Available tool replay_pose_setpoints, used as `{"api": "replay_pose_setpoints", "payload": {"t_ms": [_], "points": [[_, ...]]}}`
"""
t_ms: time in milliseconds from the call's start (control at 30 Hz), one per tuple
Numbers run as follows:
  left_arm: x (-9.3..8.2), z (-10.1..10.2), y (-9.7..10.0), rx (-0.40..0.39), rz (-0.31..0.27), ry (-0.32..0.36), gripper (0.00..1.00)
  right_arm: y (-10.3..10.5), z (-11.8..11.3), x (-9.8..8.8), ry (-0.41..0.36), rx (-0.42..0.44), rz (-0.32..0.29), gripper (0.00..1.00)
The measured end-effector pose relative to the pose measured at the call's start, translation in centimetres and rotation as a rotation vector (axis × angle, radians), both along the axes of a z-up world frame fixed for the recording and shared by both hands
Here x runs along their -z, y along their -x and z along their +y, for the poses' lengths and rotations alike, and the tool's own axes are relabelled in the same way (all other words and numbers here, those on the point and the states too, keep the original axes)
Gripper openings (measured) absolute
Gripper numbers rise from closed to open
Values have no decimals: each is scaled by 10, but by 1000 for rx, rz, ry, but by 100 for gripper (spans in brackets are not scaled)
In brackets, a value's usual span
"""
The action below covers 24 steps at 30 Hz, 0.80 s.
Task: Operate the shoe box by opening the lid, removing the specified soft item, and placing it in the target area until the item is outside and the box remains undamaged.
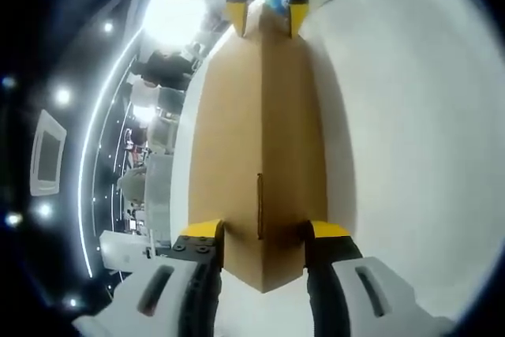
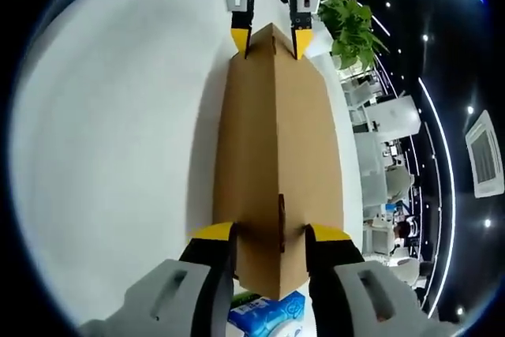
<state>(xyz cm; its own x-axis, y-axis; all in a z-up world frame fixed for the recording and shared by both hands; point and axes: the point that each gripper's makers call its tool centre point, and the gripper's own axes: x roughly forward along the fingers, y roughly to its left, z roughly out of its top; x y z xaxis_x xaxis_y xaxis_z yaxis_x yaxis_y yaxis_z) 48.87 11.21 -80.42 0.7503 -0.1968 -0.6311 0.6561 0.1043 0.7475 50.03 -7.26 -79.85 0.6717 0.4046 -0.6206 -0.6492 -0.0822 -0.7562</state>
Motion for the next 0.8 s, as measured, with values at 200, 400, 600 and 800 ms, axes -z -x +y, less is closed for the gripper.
{"api": "replay_pose_setpoints", "payload": {"t_ms": [200,400,600,800], "points": [[0,0,0,-3,3,1,41,1,-1,2,23,-12,-6,32],[-1,0,1,-3,6,7,40,3,-1,1,34,-2,-2,32],[-2,-4,9,14,14,32,40,11,-5,2,56,27,6,32],[-2,-9,17,28,17,52,40,20,-10,0,78,58,12,27]]}}
